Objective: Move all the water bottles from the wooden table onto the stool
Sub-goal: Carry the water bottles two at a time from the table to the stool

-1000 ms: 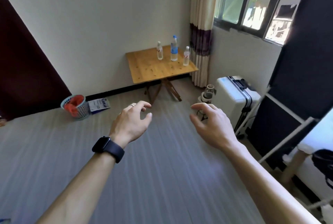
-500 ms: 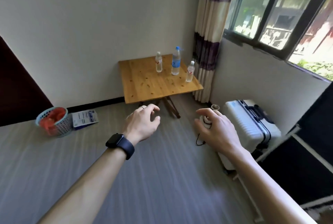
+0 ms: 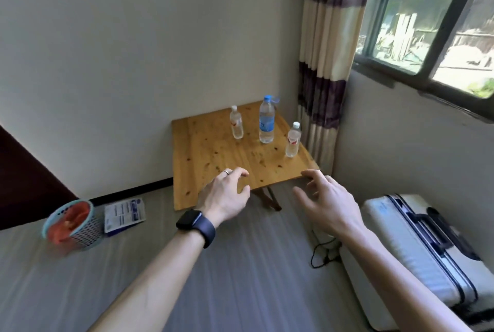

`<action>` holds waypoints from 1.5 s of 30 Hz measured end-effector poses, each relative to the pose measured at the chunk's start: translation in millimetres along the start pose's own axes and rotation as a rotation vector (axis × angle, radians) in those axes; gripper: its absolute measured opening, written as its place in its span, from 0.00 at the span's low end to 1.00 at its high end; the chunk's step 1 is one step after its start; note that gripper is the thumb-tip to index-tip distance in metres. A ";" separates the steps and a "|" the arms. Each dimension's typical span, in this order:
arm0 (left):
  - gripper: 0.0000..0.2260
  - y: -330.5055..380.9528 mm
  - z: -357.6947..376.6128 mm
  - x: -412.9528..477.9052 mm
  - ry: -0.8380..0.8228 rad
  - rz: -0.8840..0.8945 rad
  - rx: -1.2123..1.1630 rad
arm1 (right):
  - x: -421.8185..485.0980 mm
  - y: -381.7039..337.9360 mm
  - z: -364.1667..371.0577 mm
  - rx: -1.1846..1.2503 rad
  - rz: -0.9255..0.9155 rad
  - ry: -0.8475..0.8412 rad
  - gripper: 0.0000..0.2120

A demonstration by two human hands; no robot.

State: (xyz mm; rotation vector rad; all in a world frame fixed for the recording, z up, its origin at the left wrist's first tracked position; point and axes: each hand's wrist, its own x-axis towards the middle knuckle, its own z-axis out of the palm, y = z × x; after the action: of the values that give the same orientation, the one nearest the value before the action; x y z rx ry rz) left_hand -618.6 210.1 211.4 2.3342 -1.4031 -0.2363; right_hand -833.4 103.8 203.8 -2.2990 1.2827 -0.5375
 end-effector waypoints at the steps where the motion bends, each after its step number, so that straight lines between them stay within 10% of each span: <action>1: 0.14 1.9 -1.8 20.0 0.003 -0.009 0.010 | 22.8 3.3 -3.3 -0.006 0.005 0.002 0.25; 34: 0.31 -208.3 152.2 627.7 -0.257 -0.254 0.021 | 527.0 109.0 216.0 -0.299 0.605 -0.187 0.38; 45: 0.28 -230.5 197.0 703.4 -0.319 -0.285 0.106 | 562.3 131.7 245.6 -0.369 0.601 -0.210 0.20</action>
State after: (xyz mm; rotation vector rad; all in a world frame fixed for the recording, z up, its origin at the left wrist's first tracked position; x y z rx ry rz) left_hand -162.9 -360.2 -20.7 2.6730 -1.2362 -0.6568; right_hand -516.3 -395.3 -6.7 -1.9995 1.9684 0.1528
